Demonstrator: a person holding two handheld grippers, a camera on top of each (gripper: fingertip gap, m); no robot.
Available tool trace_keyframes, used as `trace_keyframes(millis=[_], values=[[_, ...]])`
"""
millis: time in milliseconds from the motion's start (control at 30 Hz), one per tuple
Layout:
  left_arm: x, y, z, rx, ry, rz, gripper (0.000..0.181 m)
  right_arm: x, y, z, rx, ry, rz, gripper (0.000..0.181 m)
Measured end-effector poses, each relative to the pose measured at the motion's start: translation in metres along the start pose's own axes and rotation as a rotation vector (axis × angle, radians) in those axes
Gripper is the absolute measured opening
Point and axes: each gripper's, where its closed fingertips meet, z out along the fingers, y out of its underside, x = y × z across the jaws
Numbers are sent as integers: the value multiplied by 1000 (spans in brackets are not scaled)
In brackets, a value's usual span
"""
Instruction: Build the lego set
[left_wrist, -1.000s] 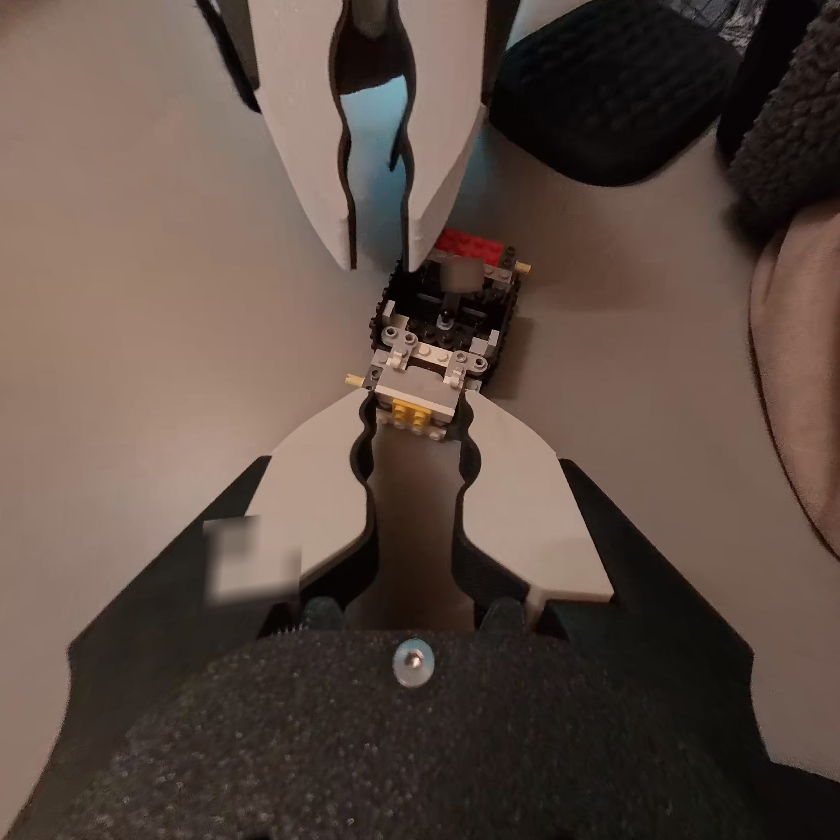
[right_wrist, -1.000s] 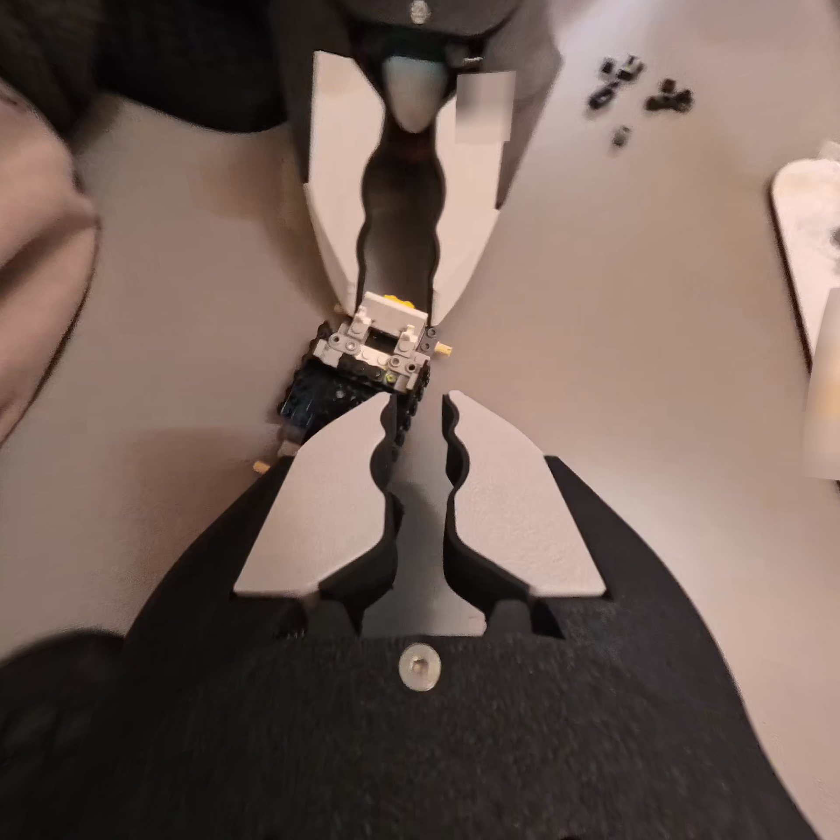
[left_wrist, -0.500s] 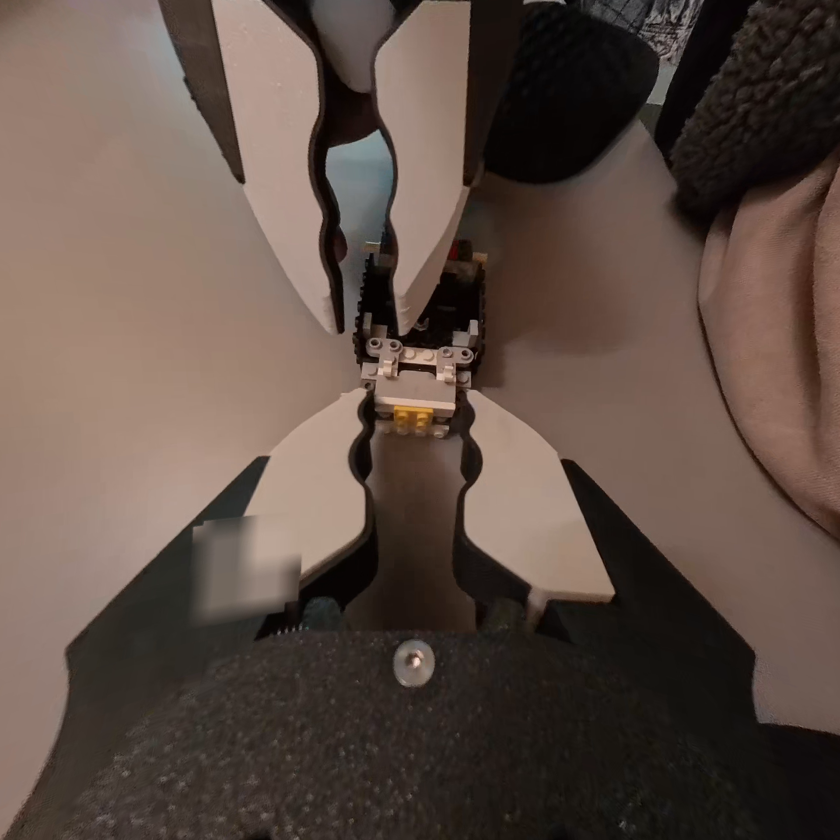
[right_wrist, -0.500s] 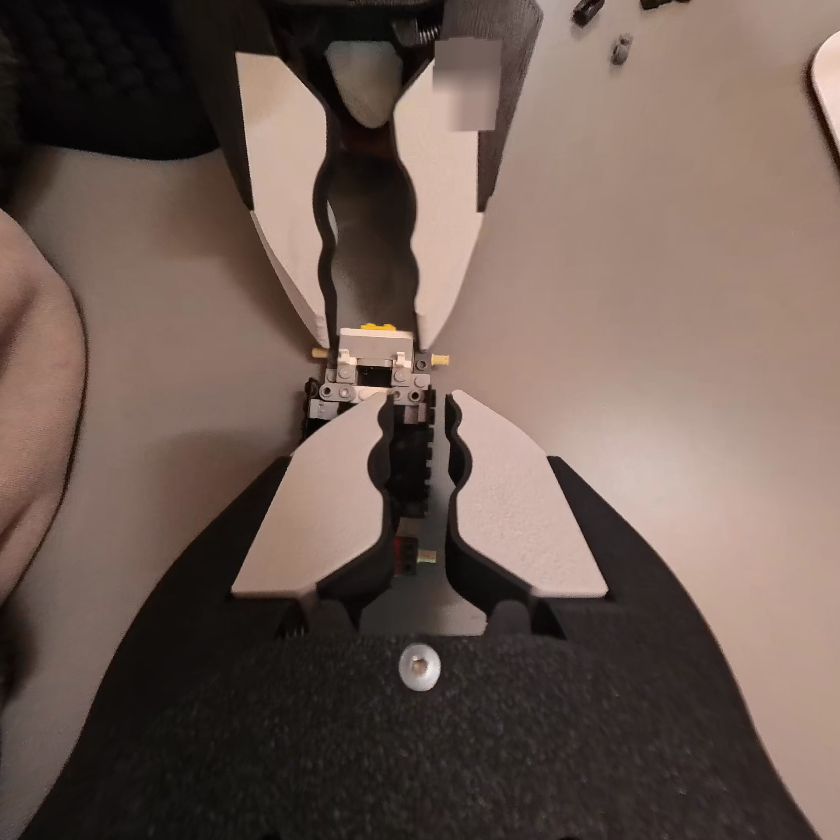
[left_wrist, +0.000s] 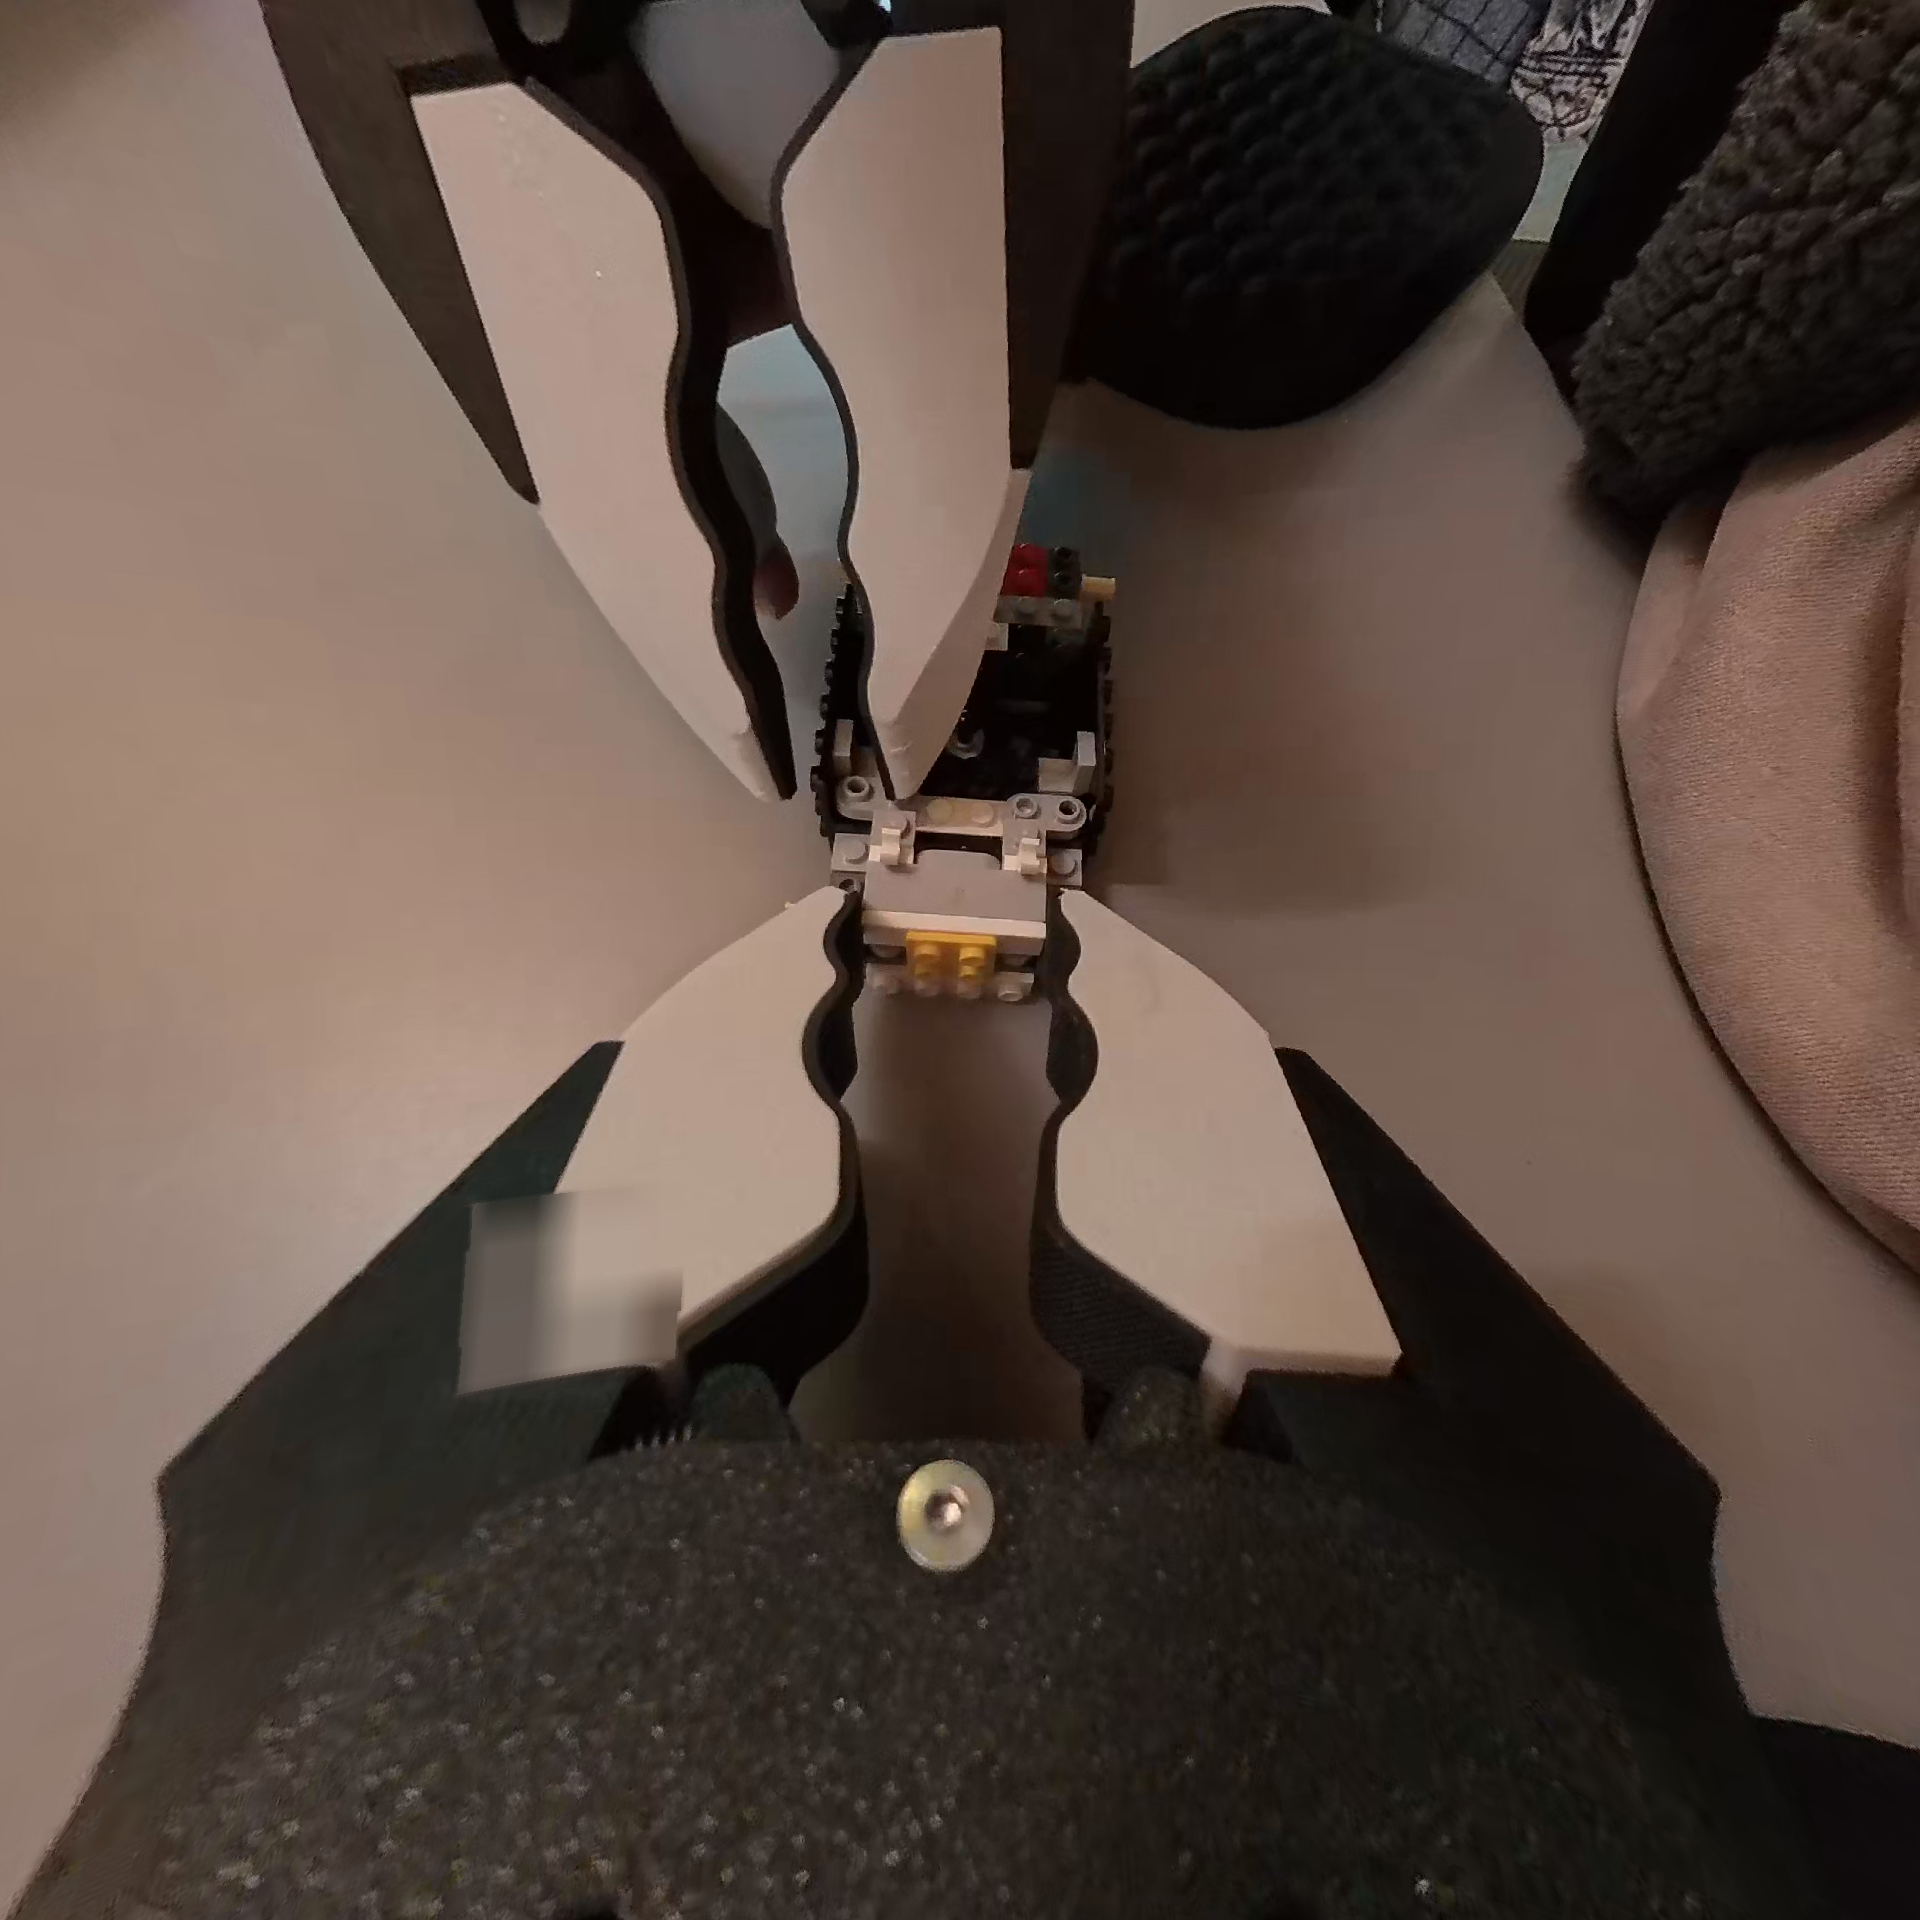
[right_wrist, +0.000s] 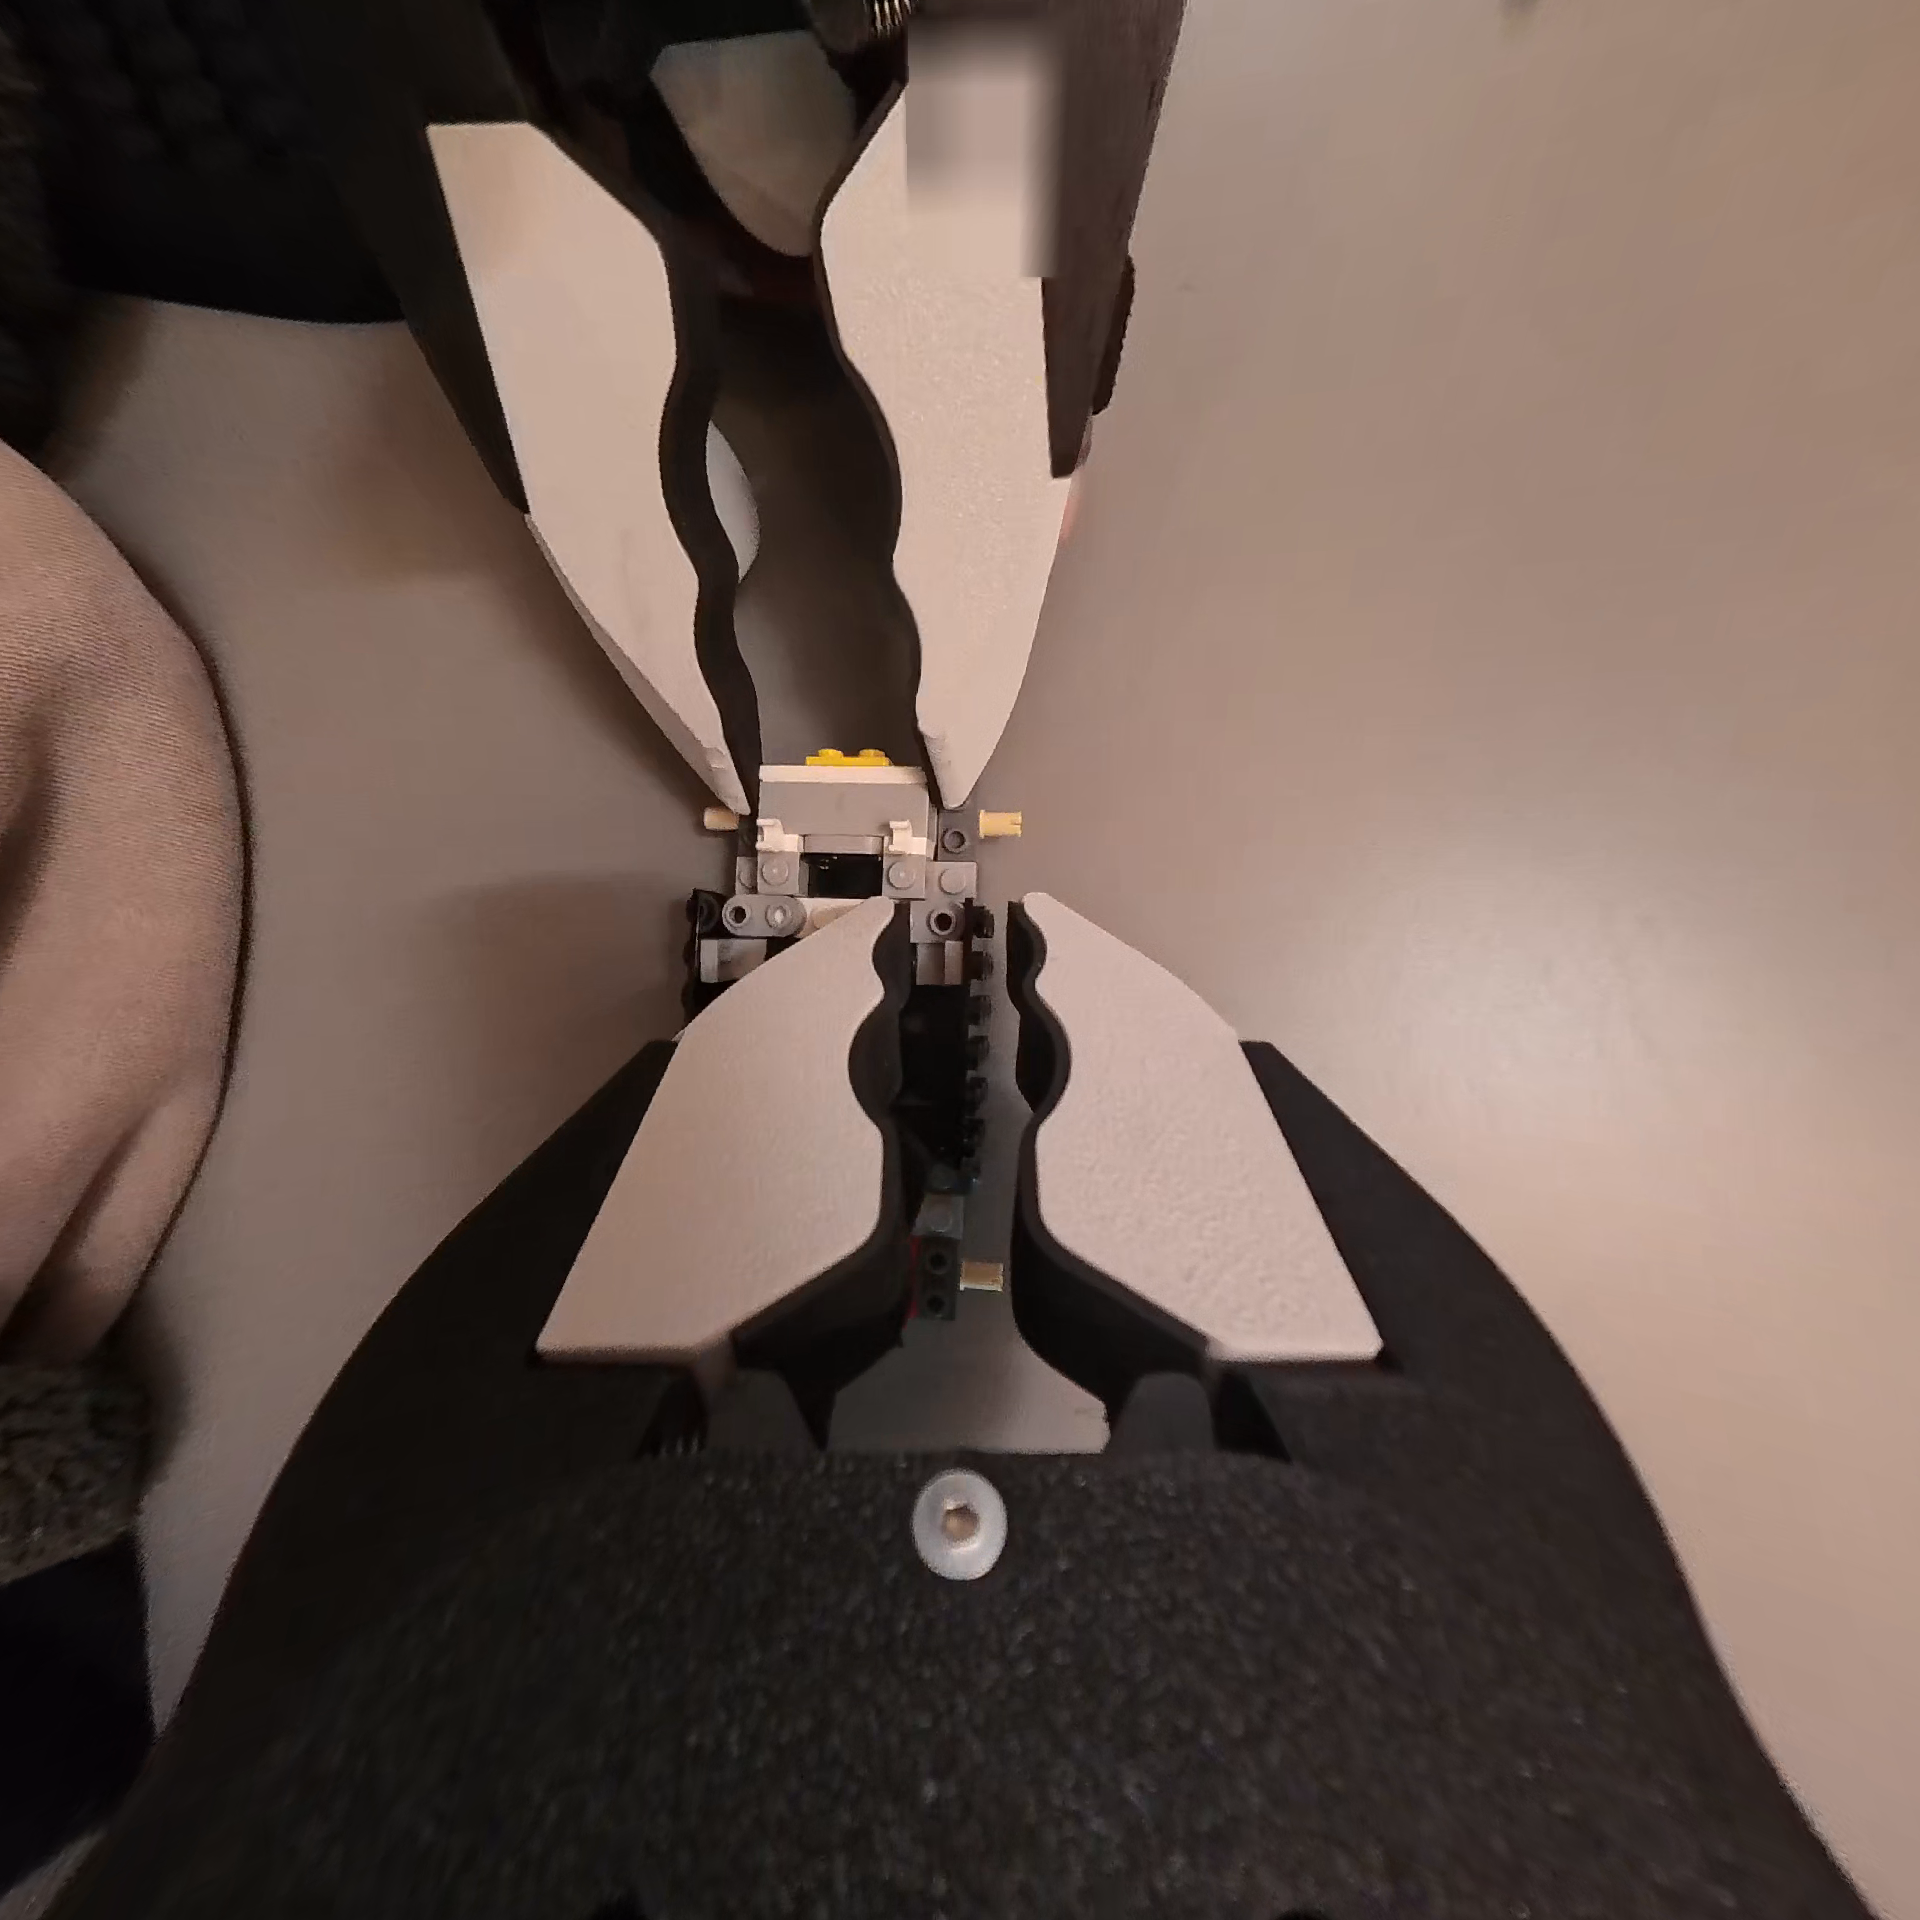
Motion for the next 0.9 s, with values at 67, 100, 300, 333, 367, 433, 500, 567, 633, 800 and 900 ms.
trace_keyframes(millis=[67, 100, 300, 333, 367, 433, 500, 567, 633, 800, 900], values=[[0, 0, 0, 1, 0, -6, 33, -2, -2, -1, 5, -18, 9, 17], [0, 0, 0, 2, -1, -9, 33, -2, -6, -3, 17, -19, 20, 17], [0, -1, 1, 3, -13, -31, 33, 3, -4, -6, -44, 54, -6, 17], [0, -1, 1, 3, -14, -35, 33, 3, -2, -5, -55, 59, -1, 17], [0, -1, 1, 3, -15, -37, 33, 3, 0, -3, -65, 66, 0, 17], [0, -1, 1, 3, -17, -38, 33, 6, 1, -2, -75, 85, -1, 17], [0, -1, 1, 3, -19, -40, 33, 7, 1, -2, -84, 92, 8, 17], [-1, -1, 1, 1, -23, -39, 33, 7, 2, -2, -101, 91, 9, 17], [-1, -1, 2, 1, -26, -40, 33, 7, 3, -2, -125, 88, 11, 17], [-1, -1, 2, 1, -30, -41, 33, 4, 4, -1, -207, 30, 13, 12], [-1, -1, 2, 2, -32, -42, 33, 5, 4, 0, -256, 14, 5, 14]])
